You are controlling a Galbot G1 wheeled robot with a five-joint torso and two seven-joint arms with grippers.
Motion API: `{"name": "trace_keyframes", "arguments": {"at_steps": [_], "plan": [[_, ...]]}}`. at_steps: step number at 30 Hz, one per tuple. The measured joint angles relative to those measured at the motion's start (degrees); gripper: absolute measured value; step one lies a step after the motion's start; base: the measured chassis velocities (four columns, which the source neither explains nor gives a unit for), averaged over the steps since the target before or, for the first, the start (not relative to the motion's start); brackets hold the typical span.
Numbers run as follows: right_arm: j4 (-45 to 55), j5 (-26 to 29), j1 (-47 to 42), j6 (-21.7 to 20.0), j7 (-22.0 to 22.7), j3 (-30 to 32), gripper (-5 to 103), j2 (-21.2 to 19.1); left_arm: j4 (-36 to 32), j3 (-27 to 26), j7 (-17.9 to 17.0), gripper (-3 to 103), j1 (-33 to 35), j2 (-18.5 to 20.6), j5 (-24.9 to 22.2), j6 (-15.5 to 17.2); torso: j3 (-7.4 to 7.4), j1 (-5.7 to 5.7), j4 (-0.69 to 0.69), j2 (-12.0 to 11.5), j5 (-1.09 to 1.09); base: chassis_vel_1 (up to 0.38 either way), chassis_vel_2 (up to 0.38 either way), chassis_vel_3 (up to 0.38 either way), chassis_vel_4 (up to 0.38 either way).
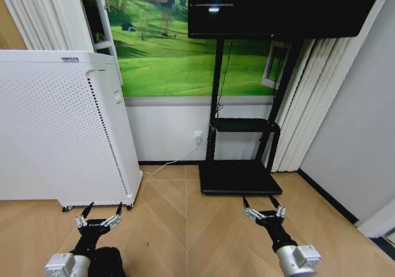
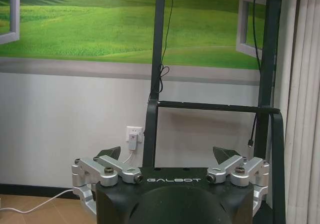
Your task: Pick up the trash bin and place the garbage on the floor into it.
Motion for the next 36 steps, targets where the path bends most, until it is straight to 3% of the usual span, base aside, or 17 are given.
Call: {"name": "trace_keyframes", "arguments": {"at_steps": [36], "plan": [[-0.1, 0.0, 0.0, 0.0, 0.0, 0.0, 100, 0.0, 0.1, 0.0, 0.1, 100, 0.0, 0.0, 0.0, 0.0, 6.87, 2.41, 0.00, 9.3, 0.00, 0.000, 0.000, 0.000, 0.000]]}}
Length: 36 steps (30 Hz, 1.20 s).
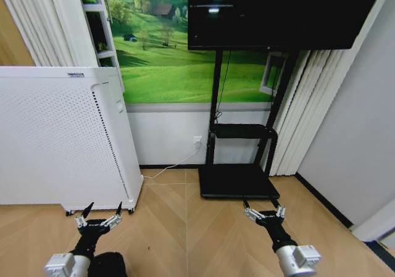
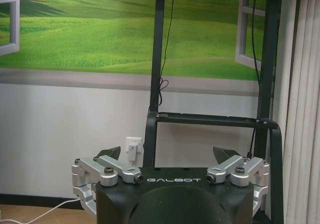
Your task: Pick up the trash bin and place the garbage on the floor into it.
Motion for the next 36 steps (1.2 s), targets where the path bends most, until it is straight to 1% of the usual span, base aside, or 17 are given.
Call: {"name": "trace_keyframes", "arguments": {"at_steps": [1, 7, 10, 17, 23, 29, 36], "plan": [[0.0, 0.0, 0.0, 0.0, 0.0, 0.0, 100, 0.0, 0.0, 0.0, 0.0, 100, 0.0, 0.0, 0.0, 0.0, 0.00, 0.00, 0.00, 0.0, 0.00, 0.000, 0.000, 0.000, 0.000], [0.0, 0.0, 0.0, 0.0, 0.0, 0.0, 100, 0.0, 0.0, 0.0, 0.0, 100, 0.0, 0.0, 0.0, 0.0, 1.07, 0.57, 0.00, 1.6, 0.00, 0.000, 0.000, 0.000, 0.000], [0.0, 0.0, 0.0, 0.0, 0.0, 0.0, 100, 0.0, 0.0, 0.0, 0.0, 100, 0.0, 0.0, 0.0, 0.0, 1.30, 0.68, 0.00, 2.0, 0.00, 0.000, 0.000, 0.000, 0.000], [0.0, 0.0, 0.0, 0.0, 0.0, 0.0, 100, 0.0, 0.0, 0.0, 0.0, 100, 0.0, 0.0, 0.0, 0.0, 2.67, 1.35, 0.00, 4.0, 0.00, 0.000, 0.000, 0.000, 0.000], [0.0, 0.0, 0.0, 0.0, 0.0, 0.0, 100, 0.0, 0.0, 0.0, 0.0, 100, 0.0, 0.0, 0.0, 0.0, 3.39, 1.72, 0.00, 5.1, 0.00, 0.000, 0.000, 0.000, 0.000], [0.0, 0.0, 0.0, 0.0, 0.0, 0.0, 100, 0.0, 0.0, 0.0, 0.0, 100, 0.0, 0.0, 0.0, 0.0, 4.43, 2.36, 0.00, 6.8, 0.00, 0.000, 0.000, 0.000, 0.000], [0.0, 0.0, 0.0, 0.0, 0.0, 0.0, 100, 0.0, 0.0, 0.0, 0.0, 100, 0.0, 0.0, 0.0, 0.0, 5.21, 2.83, 0.00, 8.1, 0.00, 0.000, 0.000, 0.000, 0.000]]}}
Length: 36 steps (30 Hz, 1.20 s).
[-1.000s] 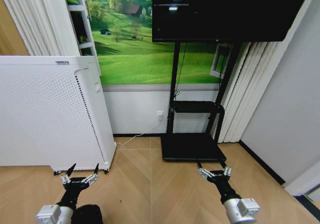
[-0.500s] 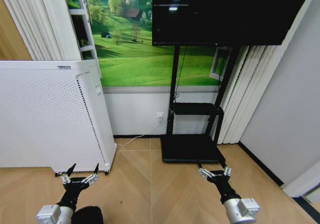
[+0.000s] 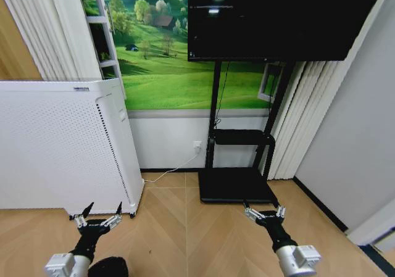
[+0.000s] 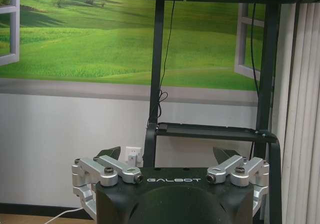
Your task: Pick up the trash bin and place the garbage on the floor into it.
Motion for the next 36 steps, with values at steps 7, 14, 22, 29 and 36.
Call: {"name": "trace_keyframes", "arguments": {"at_steps": [7, 14, 22, 29, 36], "plan": [[0.0, 0.0, 0.0, 0.0, 0.0, 0.0, 100, 0.0, 0.0, 0.0, 0.0, 100, 0.0, 0.0, 0.0, 0.0, 1.18, 0.66, 0.00, 1.8, 0.00, 0.000, 0.000, 0.000, 0.000], [0.0, 0.0, 0.0, 0.0, 0.0, 0.0, 100, 0.0, 0.0, 0.0, 0.0, 100, 0.0, 0.0, 0.0, 0.0, 2.34, 1.28, 0.00, 3.6, 0.00, 0.000, 0.000, 0.000, 0.000], [0.0, 0.0, 0.0, 0.0, 0.0, 0.0, 100, 0.0, 0.0, 0.0, 0.0, 100, 0.0, 0.0, 0.0, 0.0, 3.44, 2.00, 0.00, 5.4, 0.00, 0.000, 0.000, 0.000, 0.000], [0.0, 0.0, 0.0, 0.0, 0.0, 0.0, 100, 0.0, 0.0, 0.0, 0.0, 100, 0.0, 0.0, 0.0, 0.0, 4.49, 2.69, 0.00, 7.2, 0.00, 0.000, 0.000, 0.000, 0.000], [0.0, 0.0, 0.0, 0.0, 0.0, 0.0, 100, 0.0, 0.0, 0.0, 0.0, 100, 0.0, 0.0, 0.0, 0.0, 5.52, 3.36, 0.00, 8.9, 0.00, 0.000, 0.000, 0.000, 0.000]]}}
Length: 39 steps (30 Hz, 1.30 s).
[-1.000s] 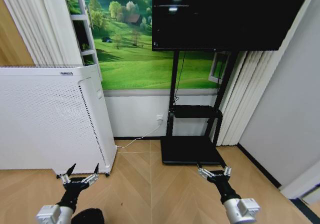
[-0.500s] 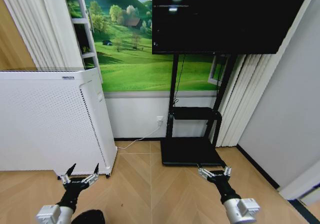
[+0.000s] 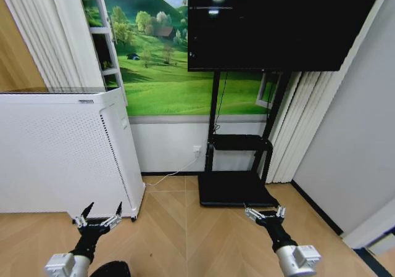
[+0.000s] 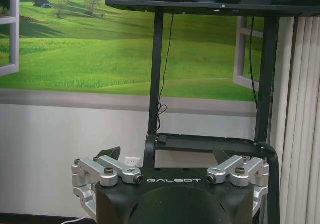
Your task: Pick up the trash bin and place the garbage on the floor into it.
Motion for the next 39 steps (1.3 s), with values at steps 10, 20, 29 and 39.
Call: {"name": "trace_keyframes", "arguments": {"at_steps": [10, 20, 29, 39], "plan": [[0.0, 0.0, 0.0, 0.0, 0.0, 0.0, 100, 0.0, 0.0, 0.0, 0.0, 100, 0.0, 0.0, 0.0, 0.0, 1.37, 0.96, 0.00, 2.3, 0.00, 0.000, 0.000, 0.000, 0.000], [0.0, 0.0, 0.0, 0.0, 0.0, 0.0, 100, 0.0, 0.0, 0.0, 0.0, 100, 0.0, 0.0, 0.0, 0.0, 2.88, 1.98, 0.00, 4.9, 0.00, 0.000, 0.000, 0.000, 0.000], [0.0, 0.0, 0.0, 0.0, 0.0, 0.0, 100, 0.0, 0.0, 0.0, 0.0, 100, 0.0, 0.0, 0.0, 0.0, 3.65, 2.68, 0.00, 6.3, 0.00, 0.000, 0.000, 0.000, 0.000], [0.0, 0.0, 0.0, 0.0, 0.0, 0.0, 100, 0.0, 0.0, 0.0, 0.0, 100, 0.0, 0.0, 0.0, 0.0, 3.59, 2.71, 0.00, 6.3, 0.00, 0.019, -0.008, -0.022, 0.007]]}}
